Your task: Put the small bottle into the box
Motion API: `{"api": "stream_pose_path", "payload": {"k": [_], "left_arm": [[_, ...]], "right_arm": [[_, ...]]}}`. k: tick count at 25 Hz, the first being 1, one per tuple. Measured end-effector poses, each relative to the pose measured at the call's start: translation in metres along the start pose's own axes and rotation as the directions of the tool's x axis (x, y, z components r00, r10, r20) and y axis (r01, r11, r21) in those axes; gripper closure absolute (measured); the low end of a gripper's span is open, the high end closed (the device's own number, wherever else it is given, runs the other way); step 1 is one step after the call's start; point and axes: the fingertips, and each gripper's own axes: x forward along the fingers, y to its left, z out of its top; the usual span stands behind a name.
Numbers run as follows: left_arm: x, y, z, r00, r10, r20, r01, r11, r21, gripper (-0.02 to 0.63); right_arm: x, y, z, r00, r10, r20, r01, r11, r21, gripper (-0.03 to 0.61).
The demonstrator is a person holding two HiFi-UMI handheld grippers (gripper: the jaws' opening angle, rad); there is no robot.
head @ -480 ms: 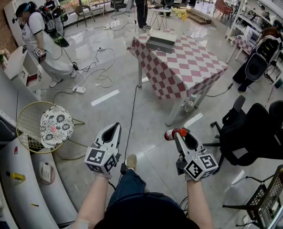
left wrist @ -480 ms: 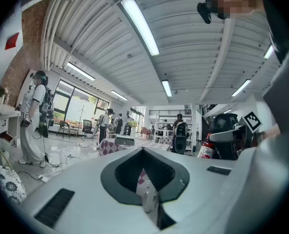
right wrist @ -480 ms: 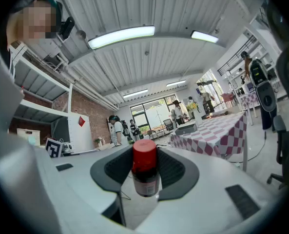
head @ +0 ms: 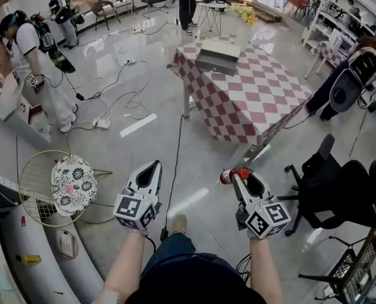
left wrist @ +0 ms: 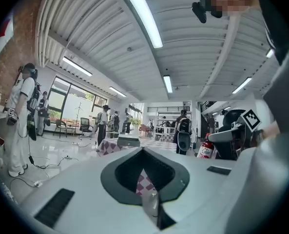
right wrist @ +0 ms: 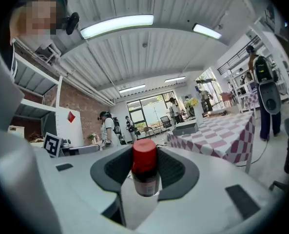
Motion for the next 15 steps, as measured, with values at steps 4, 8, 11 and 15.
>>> {"api": "stream_pose_path", "payload": {"k": [4,8,11,15], "left_arm": [[0.036,0.033,0.005,1.0,-0.017,-0.01,0.017,1.0,0.0,0.612],[0.07,0.061,0.01,0.999,-0.048,-0.015,0.048,0.999,0.0,0.612],[0.089,0.081,0.014,0.998,-0.062,-0.017,0.062,0.998,-0.003,0.612],[0.108,0.105,0.014,0.997,-0.071,-0.019,0.071,0.997,-0.008,0.612]], "right_arm": [[0.043,-0.011,0.003,1.0,-0.019,-0.004,0.019,1.0,0.015,0.43],[0.08,-0.021,0.008,0.999,-0.044,0.001,0.044,0.998,0.032,0.43],[0.105,-0.027,0.012,0.998,-0.058,0.01,0.058,0.997,0.044,0.43],[0.132,-0.034,0.016,0.997,-0.063,0.04,0.06,0.995,0.084,0.43]]}}
